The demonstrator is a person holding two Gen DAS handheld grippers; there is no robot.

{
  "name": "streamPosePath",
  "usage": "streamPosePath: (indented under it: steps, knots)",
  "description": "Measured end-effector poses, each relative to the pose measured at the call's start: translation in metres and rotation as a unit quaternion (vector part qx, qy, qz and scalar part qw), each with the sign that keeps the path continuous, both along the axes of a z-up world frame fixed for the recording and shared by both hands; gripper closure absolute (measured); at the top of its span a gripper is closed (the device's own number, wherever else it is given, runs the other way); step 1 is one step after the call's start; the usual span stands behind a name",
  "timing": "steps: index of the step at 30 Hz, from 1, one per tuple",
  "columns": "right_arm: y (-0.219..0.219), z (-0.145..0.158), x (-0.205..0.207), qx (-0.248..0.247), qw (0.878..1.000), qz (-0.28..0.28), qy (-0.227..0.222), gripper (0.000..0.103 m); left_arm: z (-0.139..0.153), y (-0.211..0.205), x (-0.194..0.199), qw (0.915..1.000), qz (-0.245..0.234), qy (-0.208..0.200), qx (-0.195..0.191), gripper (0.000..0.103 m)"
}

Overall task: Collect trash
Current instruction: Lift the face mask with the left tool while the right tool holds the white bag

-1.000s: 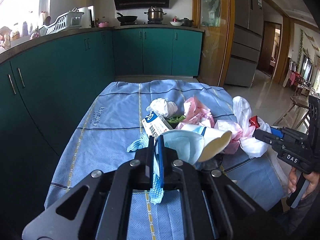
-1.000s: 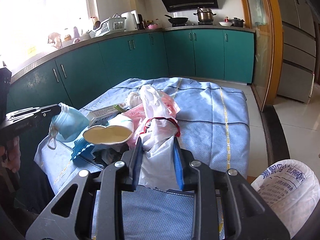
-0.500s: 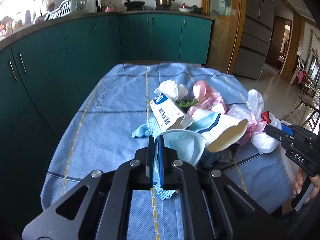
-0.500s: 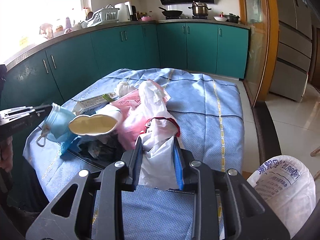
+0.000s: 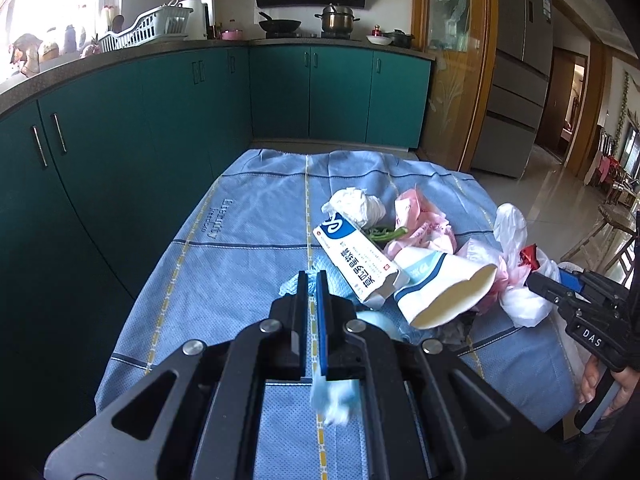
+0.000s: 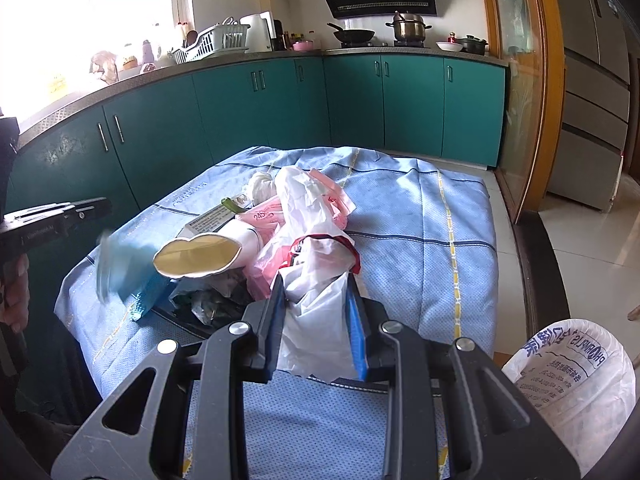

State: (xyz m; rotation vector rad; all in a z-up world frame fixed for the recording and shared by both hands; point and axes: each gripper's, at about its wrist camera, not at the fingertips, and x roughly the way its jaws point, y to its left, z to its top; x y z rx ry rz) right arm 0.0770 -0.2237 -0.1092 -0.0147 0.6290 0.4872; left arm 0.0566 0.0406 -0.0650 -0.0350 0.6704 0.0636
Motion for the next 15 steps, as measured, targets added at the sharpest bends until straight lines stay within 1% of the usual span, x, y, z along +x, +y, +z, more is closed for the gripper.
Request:
streamPosePath:
  steps: [8, 11, 15]
  knots:
    - [-0.003, 0.000, -0.003, 0.002, 1.000, -0.001, -0.004, 0.074, 0.006, -0.004, -0.004, 0.9999, 0.002, -0.008, 0.007, 0.097]
    - [-0.002, -0.001, -0.002, -0.002, 1.000, -0.005, -0.001, 0.074, 0.002, 0.000, -0.001, 1.0000, 0.005, -0.001, 0.005, 0.097]
    - [-0.002, -0.001, 0.000, -0.003, 1.000, -0.008, 0.001, 0.074, -0.010, 0.010, 0.005, 0.9996, 0.013, 0.023, -0.010, 0.097]
